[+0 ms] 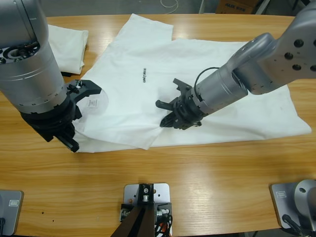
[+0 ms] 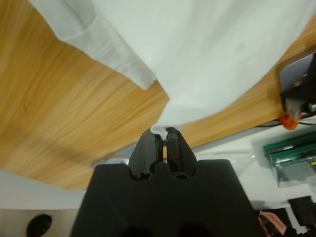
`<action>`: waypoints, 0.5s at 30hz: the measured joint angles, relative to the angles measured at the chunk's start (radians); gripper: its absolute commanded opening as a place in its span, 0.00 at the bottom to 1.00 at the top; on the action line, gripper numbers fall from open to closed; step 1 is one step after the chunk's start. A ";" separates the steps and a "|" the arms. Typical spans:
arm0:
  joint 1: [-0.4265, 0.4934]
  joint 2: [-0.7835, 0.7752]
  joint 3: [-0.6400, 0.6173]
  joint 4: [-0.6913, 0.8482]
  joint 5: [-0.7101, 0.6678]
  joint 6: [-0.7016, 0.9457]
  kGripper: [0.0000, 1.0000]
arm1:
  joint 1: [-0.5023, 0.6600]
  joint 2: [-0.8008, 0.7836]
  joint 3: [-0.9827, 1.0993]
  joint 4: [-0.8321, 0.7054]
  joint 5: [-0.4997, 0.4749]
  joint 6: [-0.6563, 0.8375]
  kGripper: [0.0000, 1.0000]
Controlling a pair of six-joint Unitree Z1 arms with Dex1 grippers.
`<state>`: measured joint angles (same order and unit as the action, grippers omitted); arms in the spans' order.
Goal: Fold clothes
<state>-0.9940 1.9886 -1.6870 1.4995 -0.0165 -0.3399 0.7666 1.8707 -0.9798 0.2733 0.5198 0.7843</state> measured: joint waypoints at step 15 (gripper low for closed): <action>-0.004 0.020 0.019 -0.121 -0.028 -0.041 0.06 | 0.000 0.023 -0.113 0.173 -0.138 -0.120 0.00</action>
<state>-0.9983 2.0089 -1.6684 1.3780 -0.0448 -0.3814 0.7666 1.8937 -1.0925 0.4458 0.3816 0.6641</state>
